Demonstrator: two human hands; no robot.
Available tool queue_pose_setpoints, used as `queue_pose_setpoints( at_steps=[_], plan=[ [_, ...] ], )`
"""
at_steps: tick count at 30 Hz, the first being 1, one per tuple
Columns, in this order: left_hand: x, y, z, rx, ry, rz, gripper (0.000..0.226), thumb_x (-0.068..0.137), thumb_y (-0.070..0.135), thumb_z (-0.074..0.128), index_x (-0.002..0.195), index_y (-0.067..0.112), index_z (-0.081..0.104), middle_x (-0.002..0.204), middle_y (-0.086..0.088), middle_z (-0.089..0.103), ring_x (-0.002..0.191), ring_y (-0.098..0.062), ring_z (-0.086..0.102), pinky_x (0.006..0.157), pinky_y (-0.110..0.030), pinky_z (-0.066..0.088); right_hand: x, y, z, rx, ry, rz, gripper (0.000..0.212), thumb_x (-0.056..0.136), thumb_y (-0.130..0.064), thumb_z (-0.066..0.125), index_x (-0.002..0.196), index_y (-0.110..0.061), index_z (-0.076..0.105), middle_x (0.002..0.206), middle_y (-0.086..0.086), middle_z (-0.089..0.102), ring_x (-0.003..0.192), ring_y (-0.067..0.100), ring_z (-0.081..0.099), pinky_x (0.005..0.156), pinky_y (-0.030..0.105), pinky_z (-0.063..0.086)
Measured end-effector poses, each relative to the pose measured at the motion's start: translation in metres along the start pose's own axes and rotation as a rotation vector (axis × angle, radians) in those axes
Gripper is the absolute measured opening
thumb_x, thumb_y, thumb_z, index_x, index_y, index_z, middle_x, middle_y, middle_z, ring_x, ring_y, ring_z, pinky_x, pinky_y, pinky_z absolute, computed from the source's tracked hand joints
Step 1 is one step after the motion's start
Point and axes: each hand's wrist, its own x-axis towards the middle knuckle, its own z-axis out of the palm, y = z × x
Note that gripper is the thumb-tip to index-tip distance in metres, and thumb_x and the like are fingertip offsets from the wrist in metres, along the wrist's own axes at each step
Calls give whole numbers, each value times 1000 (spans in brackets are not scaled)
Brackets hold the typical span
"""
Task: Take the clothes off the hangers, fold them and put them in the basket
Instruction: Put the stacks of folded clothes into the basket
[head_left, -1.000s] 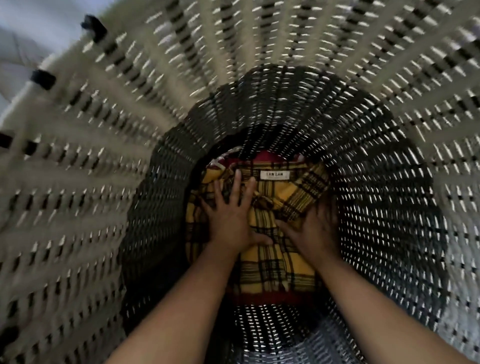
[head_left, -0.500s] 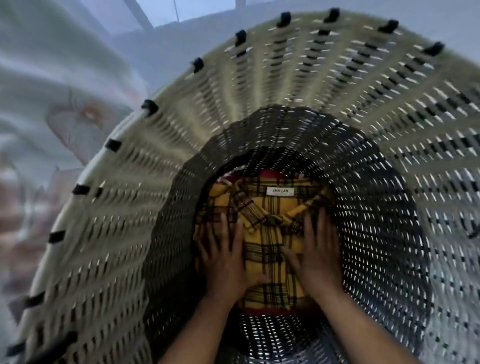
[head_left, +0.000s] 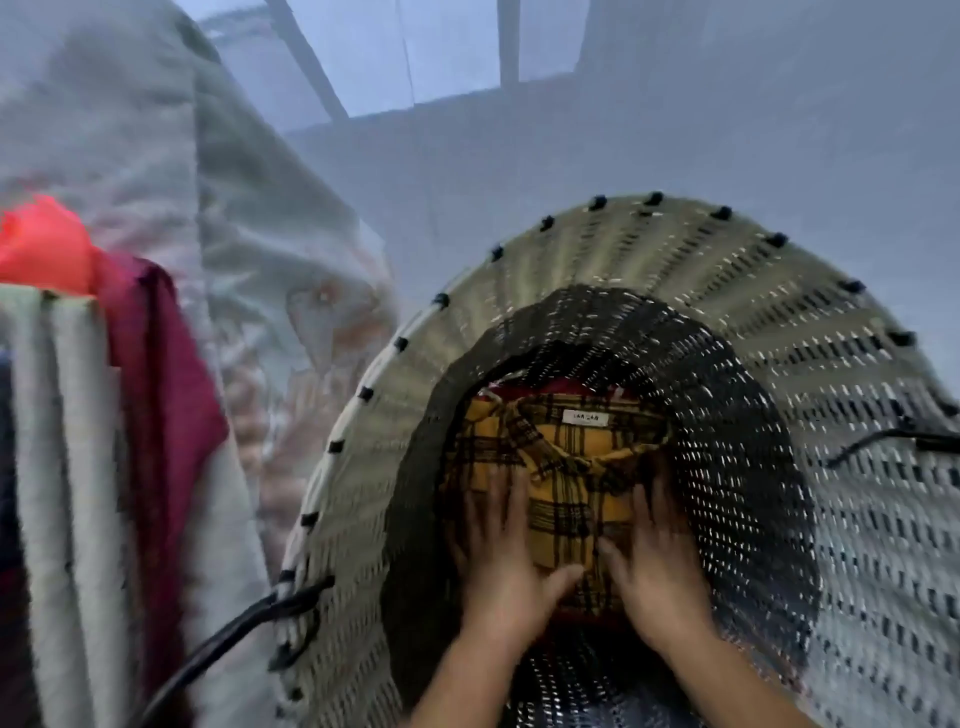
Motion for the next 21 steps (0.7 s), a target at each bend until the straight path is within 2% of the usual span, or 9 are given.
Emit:
queue_pose_setpoints(
  at_steps=[3, 5, 6, 8, 11, 14, 16, 18, 21],
  plan=[
    [-43, 16, -38, -212, 139, 107, 104, 70, 73, 51, 123, 59, -37, 152, 17, -20, 144, -6, -10, 119, -39, 9, -37, -26, -29, 118, -4, 41, 103, 63, -81, -11, 143, -17, -15, 150, 1, -22, 146, 21, -3, 115, 32, 1],
    [-74, 24, -70, -299, 201, 145, 96, 64, 78, 45, 122, 65, -31, 153, 22, -14, 141, 4, -6, 118, -29, 10, -59, -47, -50, 230, 37, 38, 112, 62, -87, -13, 149, -16, -5, 154, -2, -16, 146, 19, 1, 116, 36, 10],
    [-90, 26, -88, -334, 213, 154, 92, 64, 79, 43, 121, 68, -28, 152, 25, -12, 139, 8, -4, 117, -25, 10, -68, -59, -63, 307, 60, 30, 108, 67, -85, -6, 150, -15, 0, 154, -7, -12, 146, 19, 3, 116, 38, 13],
    [-123, 28, -123, -401, 236, 164, 85, 61, 86, 39, 119, 73, -22, 151, 28, -4, 138, 11, 1, 116, -21, 12, -88, -88, -92, 459, 116, -19, 101, 72, -81, 10, 150, -16, 11, 153, -13, -2, 144, 14, 8, 115, 36, 17],
    [-172, 13, -175, -469, 325, 178, 77, 61, 89, 31, 122, 73, -13, 151, 20, 16, 138, 8, 15, 115, -22, 21, -119, -148, -133, 643, 210, -112, 108, 67, -89, 13, 146, -16, 23, 153, -7, 17, 135, 0, 15, 110, 28, 20],
    [-208, -15, -230, -498, 461, 193, 78, 63, 89, 35, 127, 69, -4, 148, 16, 25, 134, 8, 25, 110, -17, 27, -146, -219, -165, 745, 269, -244, 94, 74, -85, 20, 142, -20, 28, 145, -11, 23, 133, -4, 20, 109, 28, 22],
    [-227, -33, -269, -515, 567, 225, 76, 69, 81, 45, 133, 62, 10, 145, 16, 31, 130, 6, 34, 106, -17, 33, -163, -267, -178, 805, 255, -303, 89, 74, -84, 23, 138, -24, 31, 141, -16, 26, 132, -4, 23, 109, 26, 23],
    [-242, -52, -305, -533, 707, 266, 68, 77, 60, 57, 137, 41, 29, 138, 18, 40, 124, 2, 44, 102, -17, 38, -177, -309, -180, 866, 179, -297, 92, 68, -88, 27, 136, -27, 34, 135, -20, 32, 130, -2, 29, 109, 26, 27],
    [-253, -91, -356, -476, 941, 245, 60, 82, 42, 58, 133, 15, 42, 132, 7, 48, 122, -6, 47, 103, -22, 37, -188, -363, -178, 924, 48, -299, 88, 67, -86, 40, 136, -30, 33, 135, -10, 34, 131, 10, 34, 112, 36, 32]
  ],
)
